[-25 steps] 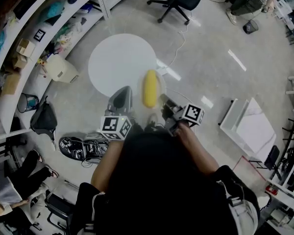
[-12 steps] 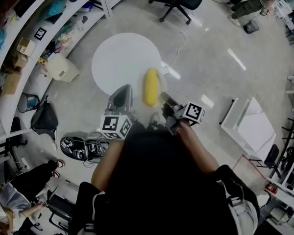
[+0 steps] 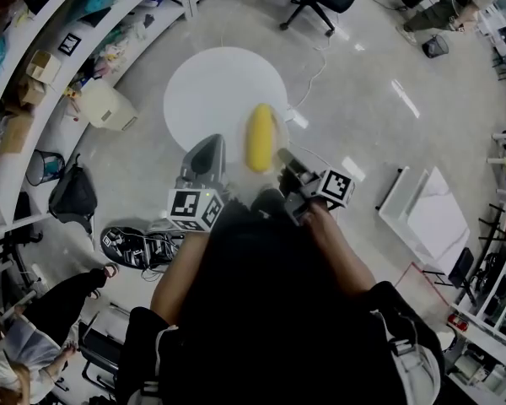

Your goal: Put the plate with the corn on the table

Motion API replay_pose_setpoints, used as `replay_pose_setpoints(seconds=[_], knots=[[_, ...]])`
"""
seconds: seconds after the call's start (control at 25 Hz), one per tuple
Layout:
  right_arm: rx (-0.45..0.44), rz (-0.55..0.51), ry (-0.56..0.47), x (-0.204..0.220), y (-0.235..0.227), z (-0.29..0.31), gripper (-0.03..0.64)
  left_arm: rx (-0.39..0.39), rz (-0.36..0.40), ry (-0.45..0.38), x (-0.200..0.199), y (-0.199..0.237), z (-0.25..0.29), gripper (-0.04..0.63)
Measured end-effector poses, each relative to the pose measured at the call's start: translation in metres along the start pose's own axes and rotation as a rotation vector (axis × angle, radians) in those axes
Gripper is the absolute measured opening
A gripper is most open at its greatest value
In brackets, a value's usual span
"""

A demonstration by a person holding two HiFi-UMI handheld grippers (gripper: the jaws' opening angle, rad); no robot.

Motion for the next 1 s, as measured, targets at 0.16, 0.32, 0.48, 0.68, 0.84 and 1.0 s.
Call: replay_pose_setpoints(seconds=[0.16, 0.32, 0.48, 0.68, 0.84, 1.0], knots=[[-0.014, 0.015, 0.017, 0.0, 0.005, 0.01, 0.025, -0.017, -0.004, 0.003, -0.001, 0.006, -0.001, 0.002], [-0.03, -0.002, 0.045, -0.009, 0.009, 0.024, 0.025, -0.042, -0.005, -0.011, -0.007, 0.014, 0.002, 0.002], [-0.056, -0.012, 0.083, -0.02, 0.012, 0.041, 0.025, -0.077, -0.011, -0.019, -0.009, 0.022, 0.009, 0.002], [-0.054, -0.038, 0.14, -0.033, 0.015, 0.069, 0.025, -0.133, -0.014, -0.031, -0.016, 0.039, 0.015, 0.002], [-0.064, -0.049, 0.195, -0.046, 0.018, 0.089, 0.025, -0.182, -0.033, -0.037, -0.019, 0.047, 0.024, 0.003], [-0.06, -0.067, 0.249, -0.06, 0.02, 0.106, 0.025, -0.221, -0.043, -0.045, -0.022, 0.05, 0.035, 0.002]])
Point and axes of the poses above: the fingertips, and each gripper's own axes: z forward along the fingers, y to its left, x out of its underside, the point moved 10 cm from there along -z, backward along the fingers, and after that the axes turned 3 degrees about y, right-handed, at the moved point
